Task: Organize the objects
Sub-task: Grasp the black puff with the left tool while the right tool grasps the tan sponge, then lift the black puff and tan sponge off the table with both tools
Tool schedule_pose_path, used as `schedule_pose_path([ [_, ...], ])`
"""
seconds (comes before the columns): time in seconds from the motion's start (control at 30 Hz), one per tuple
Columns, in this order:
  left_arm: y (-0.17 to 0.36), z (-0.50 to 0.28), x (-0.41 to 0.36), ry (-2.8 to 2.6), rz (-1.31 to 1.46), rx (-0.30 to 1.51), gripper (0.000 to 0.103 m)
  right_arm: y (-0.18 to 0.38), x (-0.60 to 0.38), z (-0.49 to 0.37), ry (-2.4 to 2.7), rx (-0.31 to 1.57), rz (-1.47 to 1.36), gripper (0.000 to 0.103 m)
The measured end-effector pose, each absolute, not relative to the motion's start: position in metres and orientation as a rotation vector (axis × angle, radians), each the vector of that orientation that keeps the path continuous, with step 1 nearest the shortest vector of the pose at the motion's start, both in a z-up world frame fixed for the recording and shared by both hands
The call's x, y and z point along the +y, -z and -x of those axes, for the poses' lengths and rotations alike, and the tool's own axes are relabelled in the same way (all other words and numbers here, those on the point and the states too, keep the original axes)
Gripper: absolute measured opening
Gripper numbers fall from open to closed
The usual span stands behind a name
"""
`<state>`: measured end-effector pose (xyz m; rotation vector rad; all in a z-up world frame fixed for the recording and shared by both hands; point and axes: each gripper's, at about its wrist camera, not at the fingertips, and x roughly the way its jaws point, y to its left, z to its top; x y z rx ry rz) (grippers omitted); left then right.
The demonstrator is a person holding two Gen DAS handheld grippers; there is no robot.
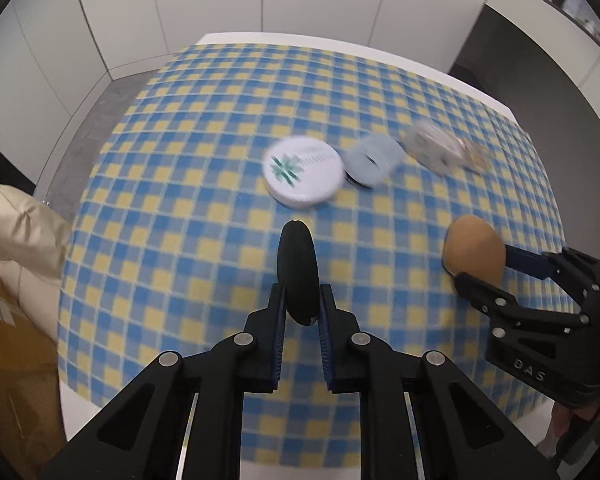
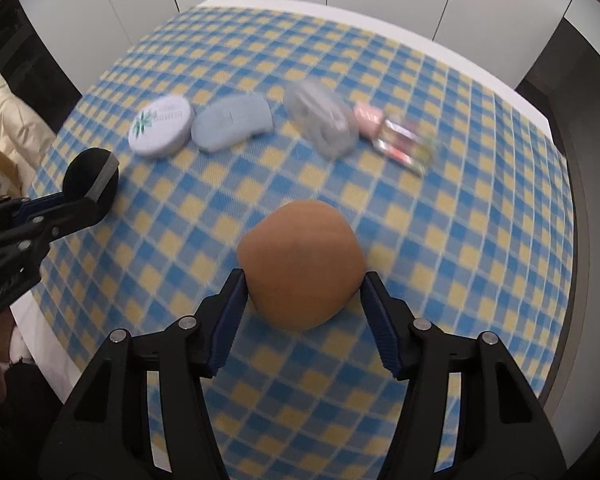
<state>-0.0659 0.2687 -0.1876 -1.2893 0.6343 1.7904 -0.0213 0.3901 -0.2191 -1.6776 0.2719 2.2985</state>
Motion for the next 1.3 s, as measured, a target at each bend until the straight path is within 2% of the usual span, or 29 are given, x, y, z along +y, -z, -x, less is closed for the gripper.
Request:
schedule_pose_path([
  [0.13, 0.193, 0.057, 0.263, -1.792, 1.324, 0.616, 0.014, 0.223, 0.383, 0.011, -2.279, 0.272, 1.679, 0.065],
  [0.3, 0.194, 0.056, 0.259, -1.792, 1.353, 0.607, 0.014, 0.227, 0.377, 0.011, -2.258, 0.254, 1.654, 0.085],
  [0.33, 0.194, 0.055, 0.257, -1.791, 1.351, 0.610, 0.014, 0.228, 0.377, 0.012, -2.253, 0.251, 1.652, 0.086],
  [0.47, 0.192, 0.051, 0.257, -1.789, 1.359, 0.615, 0.014, 0.232, 0.378, 0.009, -2.272, 0.311, 1.649, 0.084],
  [0.53, 0.190, 0.050, 0.257, -1.784, 1.368, 0.606, 0.013, 0.230, 0.375, 0.009, -2.286, 0.300, 1.641, 0.072],
  [0.67, 0.182, 0.047, 0.259, -1.785, 1.350, 0.609, 0.013, 0.226, 0.371, 0.008, -2.290, 0.342, 1.660, 0.065],
  [0.87, 0.161, 0.038, 0.262, -1.794, 1.311, 0.605, 0.013, 0.194, 0.372, -0.001, -2.310, 0.337, 1.614, 0.065],
  [0.93, 0.150, 0.036, 0.261, -1.802, 1.291, 0.597, 0.013, 0.171, 0.384, 0.017, -2.318, 0.310, 1.592, 0.065],
  [1.3, 0.076, 0.041, 0.233, -1.874, 1.229, 0.500, 0.010, 0.062, 0.386, -0.013, -2.370, 0.294, 1.456, 0.065],
])
